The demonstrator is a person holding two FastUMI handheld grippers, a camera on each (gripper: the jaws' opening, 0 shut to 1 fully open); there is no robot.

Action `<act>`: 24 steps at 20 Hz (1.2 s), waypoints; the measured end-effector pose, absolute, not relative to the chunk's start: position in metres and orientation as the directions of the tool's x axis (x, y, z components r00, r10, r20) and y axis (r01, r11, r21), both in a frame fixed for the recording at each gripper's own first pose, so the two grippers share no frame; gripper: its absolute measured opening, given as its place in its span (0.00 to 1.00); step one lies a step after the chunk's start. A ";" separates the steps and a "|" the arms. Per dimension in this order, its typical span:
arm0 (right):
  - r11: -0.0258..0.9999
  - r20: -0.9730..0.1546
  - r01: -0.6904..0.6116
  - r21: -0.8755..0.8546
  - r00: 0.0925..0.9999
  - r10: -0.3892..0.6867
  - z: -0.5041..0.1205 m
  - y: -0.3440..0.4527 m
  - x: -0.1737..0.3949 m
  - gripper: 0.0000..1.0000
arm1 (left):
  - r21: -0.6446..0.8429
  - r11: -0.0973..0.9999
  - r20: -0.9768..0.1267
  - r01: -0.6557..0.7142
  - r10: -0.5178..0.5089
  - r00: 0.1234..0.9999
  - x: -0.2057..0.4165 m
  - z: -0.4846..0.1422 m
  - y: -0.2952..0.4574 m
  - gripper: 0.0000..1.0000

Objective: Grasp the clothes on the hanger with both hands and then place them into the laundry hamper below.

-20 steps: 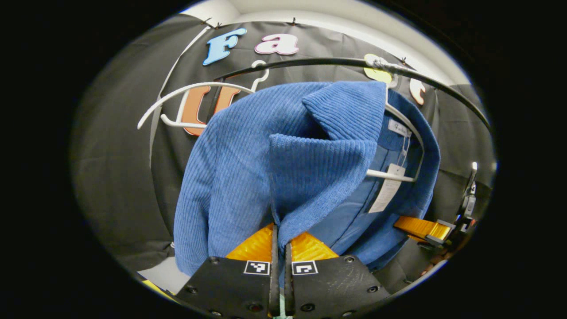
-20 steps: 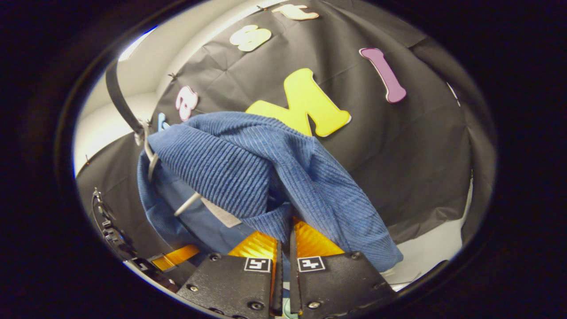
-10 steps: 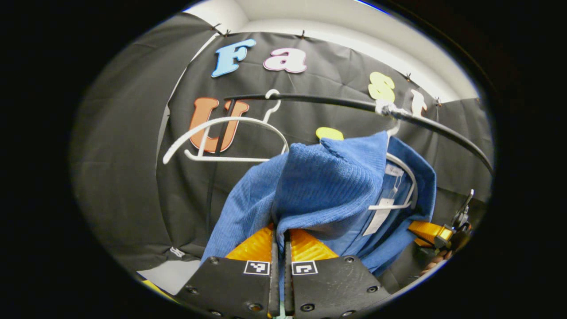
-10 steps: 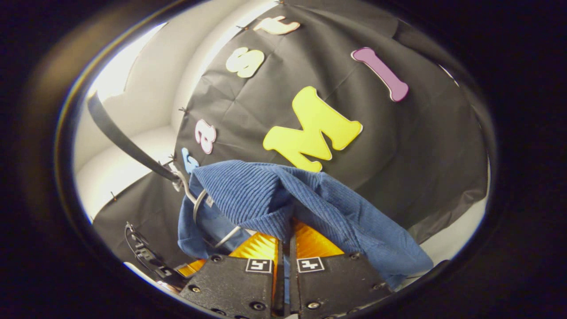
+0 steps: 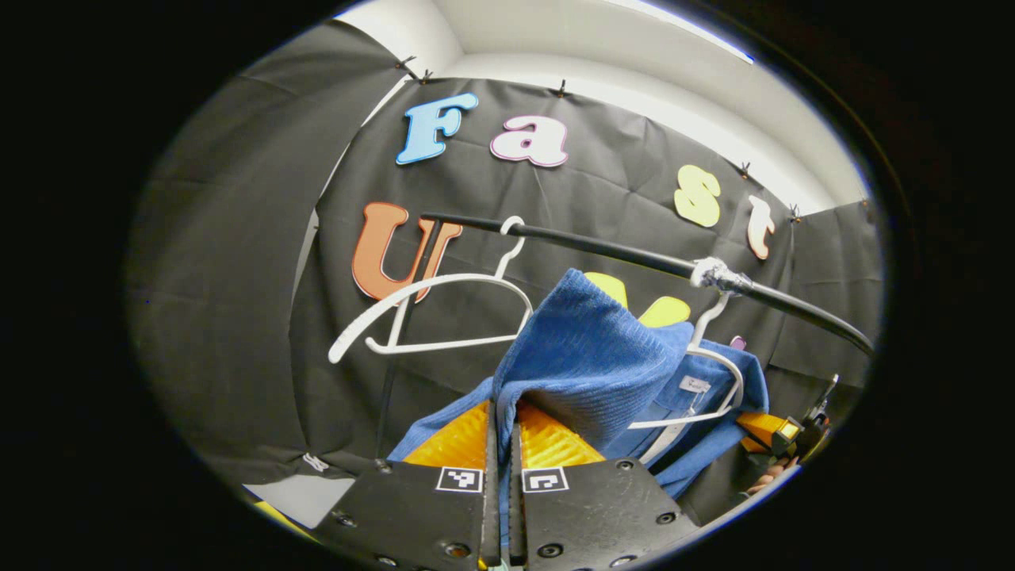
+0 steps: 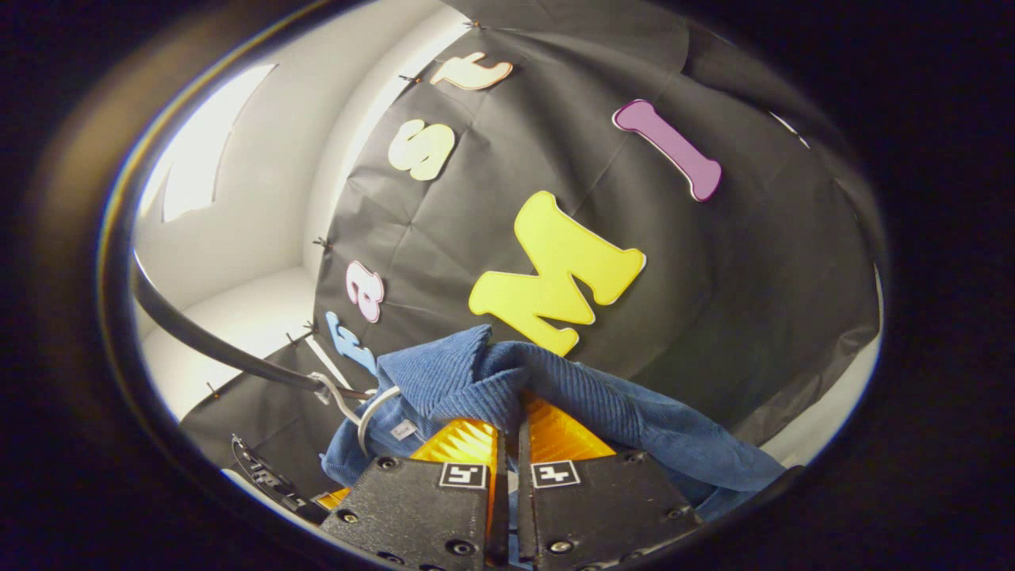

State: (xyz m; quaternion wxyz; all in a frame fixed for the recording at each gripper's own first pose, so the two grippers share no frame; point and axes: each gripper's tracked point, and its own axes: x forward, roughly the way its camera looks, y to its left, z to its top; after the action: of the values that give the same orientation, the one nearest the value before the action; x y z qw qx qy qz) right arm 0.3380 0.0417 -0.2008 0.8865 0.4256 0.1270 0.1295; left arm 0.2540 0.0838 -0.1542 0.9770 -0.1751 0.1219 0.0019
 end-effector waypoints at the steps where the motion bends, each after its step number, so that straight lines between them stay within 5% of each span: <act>1: 0.599 -0.107 -0.127 0.791 0.935 0.339 -0.198 0.040 0.339 0.07 | -0.339 0.939 -0.234 -0.053 -0.030 0.972 0.256 -0.152 0.087 0.05; 6: 0.558 -0.081 -0.127 0.820 0.940 0.333 -0.193 0.032 0.344 0.07 | -0.350 0.935 -0.217 -0.048 -0.031 0.976 0.258 -0.140 0.098 0.04; 7: 0.557 -0.077 -0.135 0.820 0.937 0.341 -0.193 0.032 0.342 0.07 | -0.342 0.938 -0.204 -0.054 -0.018 0.979 0.259 -0.133 0.105 0.10; 12: 0.521 -0.004 -0.202 0.829 0.931 0.366 -0.170 0.017 0.342 0.06 | -0.320 0.944 -0.177 -0.082 0.025 0.984 0.267 -0.113 0.129 0.04; 13: 0.499 0.021 -0.215 0.839 0.930 0.366 -0.164 0.010 0.342 0.06 | -0.312 0.946 -0.168 -0.089 0.038 0.985 0.269 -0.107 0.134 0.10; 15: 0.471 0.055 -0.235 0.851 0.930 0.364 -0.158 0.001 0.347 0.06 | -0.314 0.946 -0.152 -0.081 0.034 0.988 0.272 -0.097 0.136 0.04; 16: 0.472 0.053 -0.234 0.850 0.930 0.364 -0.158 -0.001 0.352 0.06 | -0.311 0.948 -0.146 -0.074 0.029 0.989 0.272 -0.092 0.136 0.10; 24: 0.534 0.015 -0.244 0.809 0.918 0.397 -0.157 -0.004 0.372 0.06 | -0.238 0.970 -0.172 -0.053 0.011 0.985 0.285 -0.082 0.151 0.10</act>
State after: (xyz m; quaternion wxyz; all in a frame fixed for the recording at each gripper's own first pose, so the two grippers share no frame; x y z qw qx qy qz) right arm 0.3723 -0.0036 -0.1570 0.8716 0.4462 0.0855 0.1839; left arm 0.2847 0.1510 -0.0824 0.9888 -0.1218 0.0850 0.0162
